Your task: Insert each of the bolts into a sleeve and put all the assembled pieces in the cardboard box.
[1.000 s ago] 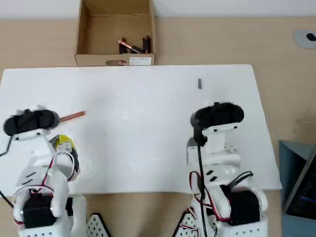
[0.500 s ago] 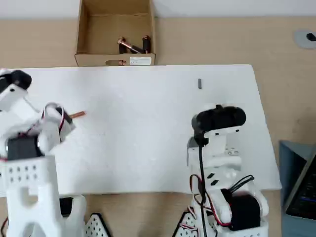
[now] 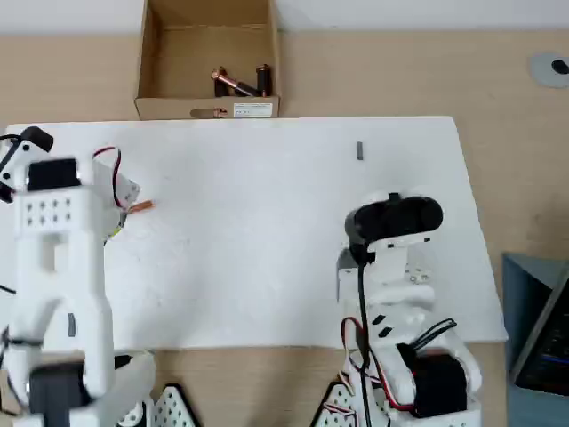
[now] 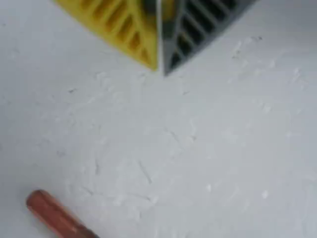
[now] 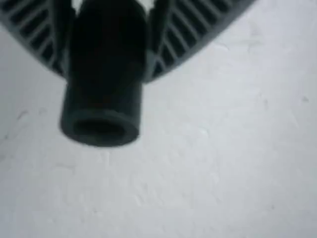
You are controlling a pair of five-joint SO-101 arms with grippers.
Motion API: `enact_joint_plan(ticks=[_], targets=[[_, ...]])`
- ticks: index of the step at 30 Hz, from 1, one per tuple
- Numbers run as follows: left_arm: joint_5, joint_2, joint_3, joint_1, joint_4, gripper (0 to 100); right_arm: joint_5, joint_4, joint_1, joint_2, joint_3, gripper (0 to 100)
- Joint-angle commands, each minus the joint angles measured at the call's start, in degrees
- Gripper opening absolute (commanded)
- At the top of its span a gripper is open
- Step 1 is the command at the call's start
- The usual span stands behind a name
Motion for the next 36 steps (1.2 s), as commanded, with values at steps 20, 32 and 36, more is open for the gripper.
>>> enact_joint_plan(ticks=[20, 32, 36], targets=[[2.90, 27.30, -23.03, -5.98, 2.64, 14, -0.44, -1.67, 0.57, -0.22, 0.04, 0.9], [2.81, 27.38, -16.26, -5.71, -5.19, 14, -0.44, -1.76, 0.40, -0.22, 1.54, 0.9], [2.81, 27.38, -14.59, -5.98, -6.24, 14, -0.44, -1.76, 0.31, -0.22, 1.54, 0.9]])
